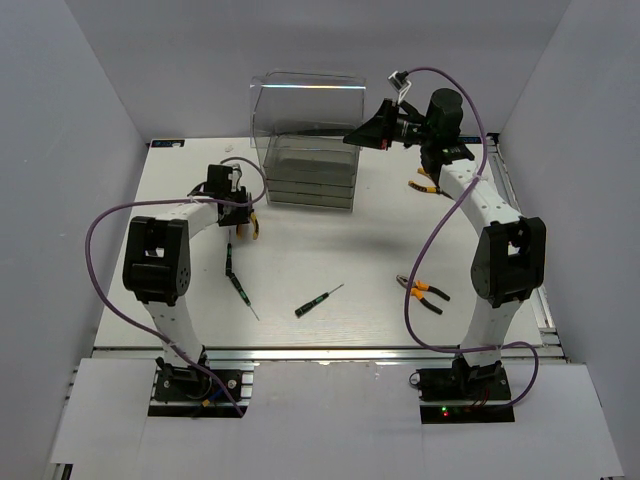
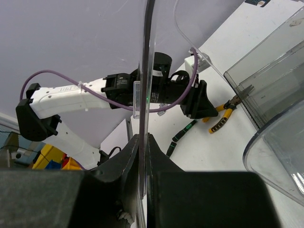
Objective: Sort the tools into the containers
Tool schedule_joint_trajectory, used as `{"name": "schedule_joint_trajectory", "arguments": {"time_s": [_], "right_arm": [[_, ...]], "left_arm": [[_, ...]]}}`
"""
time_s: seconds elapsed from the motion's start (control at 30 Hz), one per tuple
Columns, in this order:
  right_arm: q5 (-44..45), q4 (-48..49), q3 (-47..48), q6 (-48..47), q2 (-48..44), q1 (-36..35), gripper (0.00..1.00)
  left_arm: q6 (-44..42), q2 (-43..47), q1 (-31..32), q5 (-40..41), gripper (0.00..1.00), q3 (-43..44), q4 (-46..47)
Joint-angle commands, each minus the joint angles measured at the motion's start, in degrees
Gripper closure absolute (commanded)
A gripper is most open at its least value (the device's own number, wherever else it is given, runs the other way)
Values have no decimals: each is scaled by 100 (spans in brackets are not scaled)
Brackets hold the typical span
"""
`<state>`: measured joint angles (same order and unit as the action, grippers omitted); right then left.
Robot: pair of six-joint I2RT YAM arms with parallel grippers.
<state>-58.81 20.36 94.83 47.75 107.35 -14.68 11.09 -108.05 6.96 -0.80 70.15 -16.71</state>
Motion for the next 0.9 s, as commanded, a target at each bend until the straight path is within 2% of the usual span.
{"name": "schedule_joint_trajectory", "arguments": {"time_s": [0.0,0.17,0.2,0.47,0.53,0.7,0.87], "right_arm": [[89,636,379,-37,-144,158,88],[97,601,352,-37,-144,176,88],[97,601,352,-37,-136,176,88],[97,583,317,-37,-197,202,89],[97,574,308,-29,-206,211,89],[106,574,291,-29,-215,220,89],[106,592,282,-11,-206,237,89]], "left_arm": [[-274,4,-2,360,51,236,36],[-354,-260,7,300,54,254,36],[-336,-304,-2,291,62,262,27],[-117,-164,7,107,97,69,-43],[-37,151,7,80,100,-10,-43],[612,1065,7,-851,100,-370,1],[1263,2357,7,-1738,100,-1327,484]]}}
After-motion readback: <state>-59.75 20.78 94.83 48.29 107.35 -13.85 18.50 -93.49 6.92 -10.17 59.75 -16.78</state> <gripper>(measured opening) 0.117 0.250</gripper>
